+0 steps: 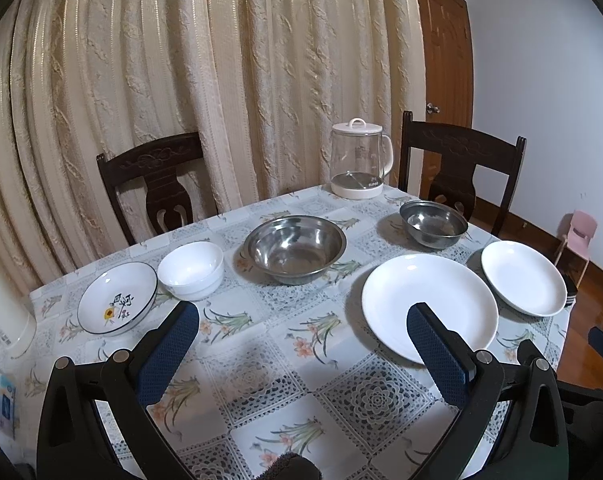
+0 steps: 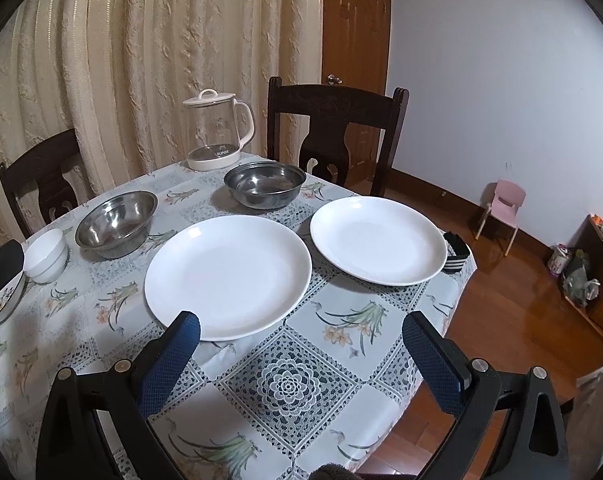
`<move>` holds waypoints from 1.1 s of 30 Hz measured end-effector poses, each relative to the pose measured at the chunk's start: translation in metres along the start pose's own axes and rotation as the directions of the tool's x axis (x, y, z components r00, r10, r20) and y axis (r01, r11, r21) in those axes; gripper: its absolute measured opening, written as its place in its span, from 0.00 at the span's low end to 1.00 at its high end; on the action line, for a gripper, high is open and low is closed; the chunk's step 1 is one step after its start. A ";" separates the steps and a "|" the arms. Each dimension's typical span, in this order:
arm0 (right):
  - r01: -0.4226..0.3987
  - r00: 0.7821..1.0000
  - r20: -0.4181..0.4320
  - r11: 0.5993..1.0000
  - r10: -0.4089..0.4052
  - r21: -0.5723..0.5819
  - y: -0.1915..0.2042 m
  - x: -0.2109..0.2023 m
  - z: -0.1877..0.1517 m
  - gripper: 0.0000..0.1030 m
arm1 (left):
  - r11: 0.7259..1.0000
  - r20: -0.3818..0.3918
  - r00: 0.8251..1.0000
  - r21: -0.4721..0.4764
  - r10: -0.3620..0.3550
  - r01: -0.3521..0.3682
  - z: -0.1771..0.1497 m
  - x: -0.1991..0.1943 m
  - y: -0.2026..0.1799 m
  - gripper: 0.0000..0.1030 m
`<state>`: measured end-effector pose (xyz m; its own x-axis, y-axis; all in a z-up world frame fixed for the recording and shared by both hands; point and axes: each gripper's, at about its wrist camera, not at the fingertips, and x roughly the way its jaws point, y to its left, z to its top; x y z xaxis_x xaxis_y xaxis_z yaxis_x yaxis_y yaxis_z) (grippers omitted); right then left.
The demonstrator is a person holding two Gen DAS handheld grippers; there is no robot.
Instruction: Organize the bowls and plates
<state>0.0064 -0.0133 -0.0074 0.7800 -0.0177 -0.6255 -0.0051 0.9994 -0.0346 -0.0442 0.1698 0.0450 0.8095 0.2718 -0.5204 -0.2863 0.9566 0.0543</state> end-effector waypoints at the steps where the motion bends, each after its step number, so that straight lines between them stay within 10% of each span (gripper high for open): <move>1: 0.000 1.000 -0.002 1.000 0.000 0.001 0.000 0.001 0.000 1.00 | 1.000 0.000 1.000 0.000 -0.001 0.001 -0.001 0.000 0.000 1.00; 33: -0.012 0.995 -0.099 1.000 0.014 0.020 -0.008 0.029 -0.008 1.00 | 0.999 -0.076 0.997 0.032 -0.017 0.020 -0.010 0.019 -0.015 1.00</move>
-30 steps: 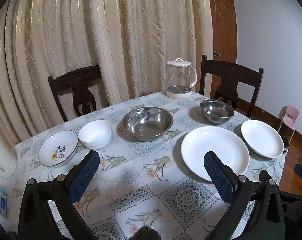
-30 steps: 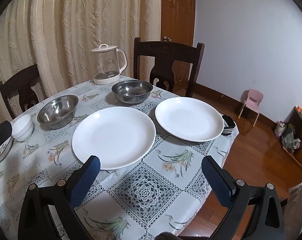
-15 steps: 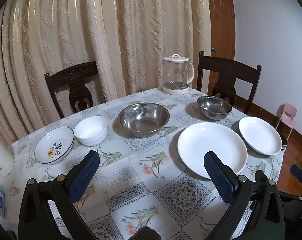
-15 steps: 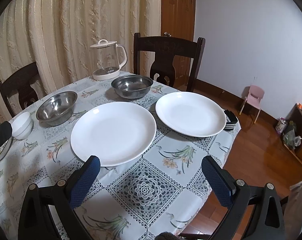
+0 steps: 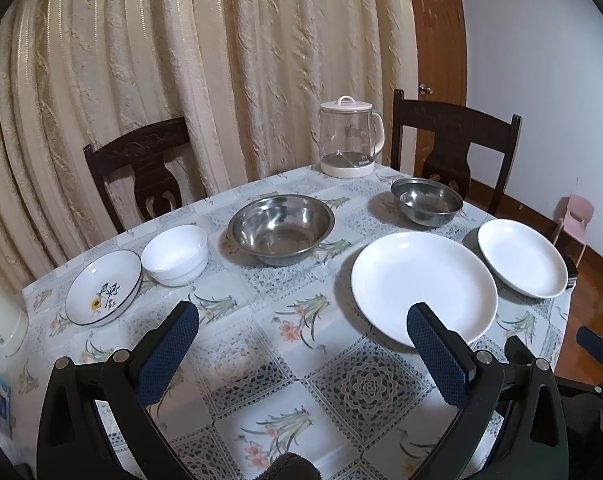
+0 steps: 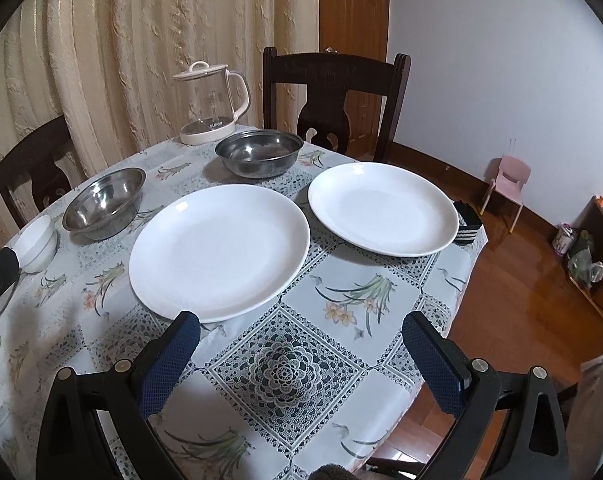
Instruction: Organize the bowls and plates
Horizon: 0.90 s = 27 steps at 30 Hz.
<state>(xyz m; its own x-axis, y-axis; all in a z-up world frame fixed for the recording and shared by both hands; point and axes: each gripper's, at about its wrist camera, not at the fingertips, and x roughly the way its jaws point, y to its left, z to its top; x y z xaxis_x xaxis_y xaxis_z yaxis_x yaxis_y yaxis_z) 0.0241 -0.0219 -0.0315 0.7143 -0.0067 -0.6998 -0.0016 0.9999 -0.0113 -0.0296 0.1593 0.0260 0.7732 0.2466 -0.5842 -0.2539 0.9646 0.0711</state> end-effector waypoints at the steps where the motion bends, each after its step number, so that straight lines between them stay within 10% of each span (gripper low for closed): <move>1: 0.000 1.000 -0.005 1.000 0.000 0.000 0.000 0.002 0.000 1.00 | 1.000 -0.003 1.000 0.002 0.001 -0.001 -0.001 0.001 0.000 1.00; 27: -0.147 0.981 -0.105 0.982 0.160 0.120 -0.032 0.068 0.015 1.00 | 0.999 -0.212 0.977 -0.045 -0.032 0.023 -0.018 0.087 0.010 1.00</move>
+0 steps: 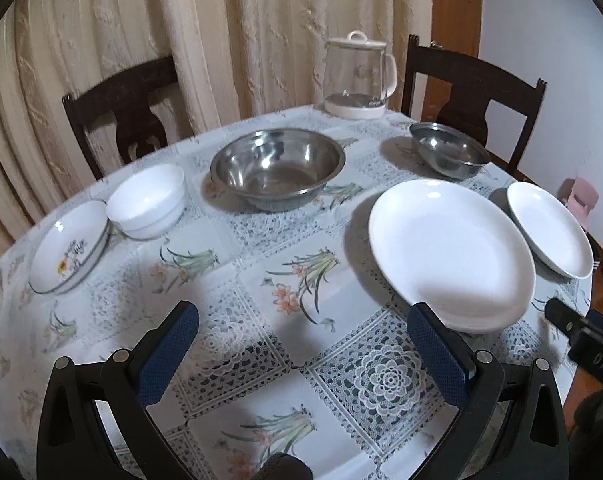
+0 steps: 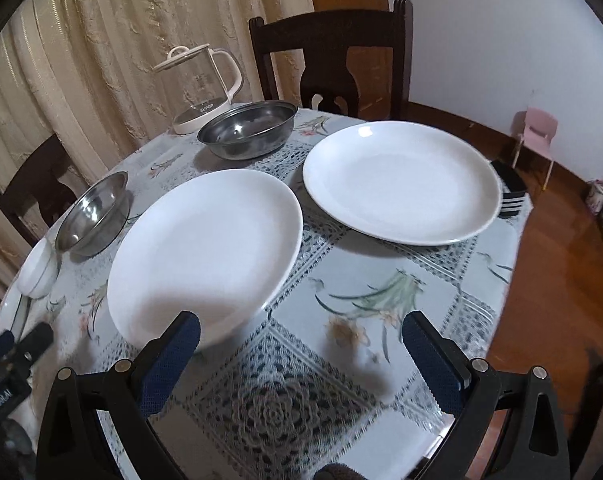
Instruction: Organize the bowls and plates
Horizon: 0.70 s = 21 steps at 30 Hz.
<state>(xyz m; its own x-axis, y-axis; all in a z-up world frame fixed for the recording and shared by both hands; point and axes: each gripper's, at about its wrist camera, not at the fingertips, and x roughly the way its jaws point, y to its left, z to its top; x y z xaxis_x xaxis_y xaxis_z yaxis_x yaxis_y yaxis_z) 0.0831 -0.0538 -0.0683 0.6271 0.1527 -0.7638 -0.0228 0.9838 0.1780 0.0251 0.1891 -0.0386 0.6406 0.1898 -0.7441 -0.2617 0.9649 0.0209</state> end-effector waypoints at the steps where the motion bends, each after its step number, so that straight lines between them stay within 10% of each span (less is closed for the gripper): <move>1: -0.014 1.000 -0.008 1.000 0.014 0.006 0.000 0.004 0.001 1.00 | 1.000 -0.011 1.000 0.001 -0.001 0.001 0.000 0.004 0.000 1.00; 21: -0.129 0.987 -0.093 0.991 0.131 0.026 -0.001 0.054 0.029 1.00 | 0.995 -0.122 0.987 -0.008 -0.101 0.101 0.049 0.084 -0.031 1.00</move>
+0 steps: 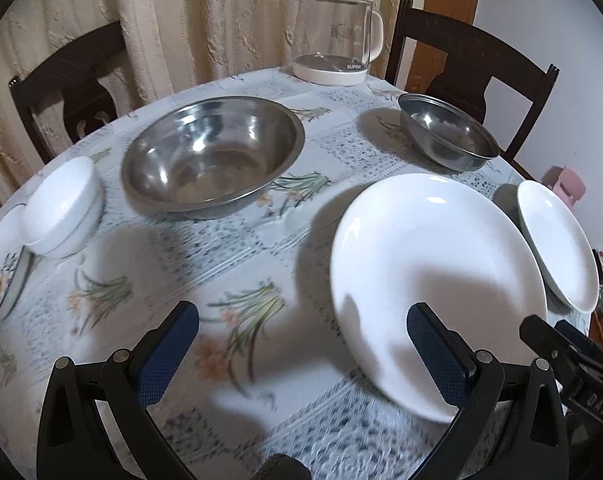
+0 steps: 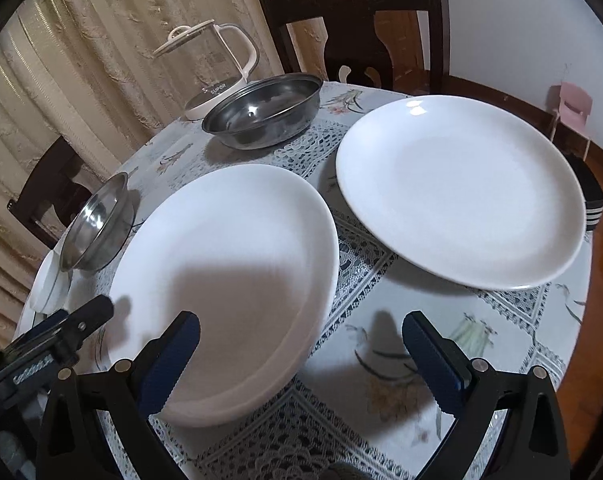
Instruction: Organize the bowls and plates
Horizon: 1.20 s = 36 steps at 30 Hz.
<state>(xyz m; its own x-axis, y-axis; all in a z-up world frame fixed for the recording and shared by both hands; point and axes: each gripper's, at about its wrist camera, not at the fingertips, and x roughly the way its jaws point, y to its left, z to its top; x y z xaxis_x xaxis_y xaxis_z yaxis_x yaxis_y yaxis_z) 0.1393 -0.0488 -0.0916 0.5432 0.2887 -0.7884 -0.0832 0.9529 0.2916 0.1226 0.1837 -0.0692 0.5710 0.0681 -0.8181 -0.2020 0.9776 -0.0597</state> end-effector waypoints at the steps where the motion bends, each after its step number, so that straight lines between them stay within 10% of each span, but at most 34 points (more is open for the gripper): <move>1: -0.006 1.000 -0.004 1.000 0.006 0.000 -0.001 0.002 0.000 1.00 | 1.000 -0.001 1.000 0.000 -0.001 0.001 0.002 0.005 0.000 1.00; 25: -0.166 0.986 0.020 0.986 0.167 -0.025 -0.018 0.004 -0.002 1.00 | 0.996 -0.048 0.996 -0.048 -0.075 0.073 0.009 0.050 -0.004 1.00; 36: -0.263 0.965 0.025 0.965 0.263 0.008 -0.030 0.001 -0.001 1.00 | 0.971 0.026 0.971 -0.014 -0.237 0.238 -0.004 0.036 0.018 1.00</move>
<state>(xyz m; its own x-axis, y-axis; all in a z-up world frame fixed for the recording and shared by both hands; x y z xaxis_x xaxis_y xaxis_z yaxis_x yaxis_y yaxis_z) 0.1415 -0.0765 -0.1018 0.5233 0.5264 -0.6701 -0.2163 0.8427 0.4930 0.1362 0.2029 -0.1026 0.6231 -0.1606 -0.7655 -0.0720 0.9628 -0.2606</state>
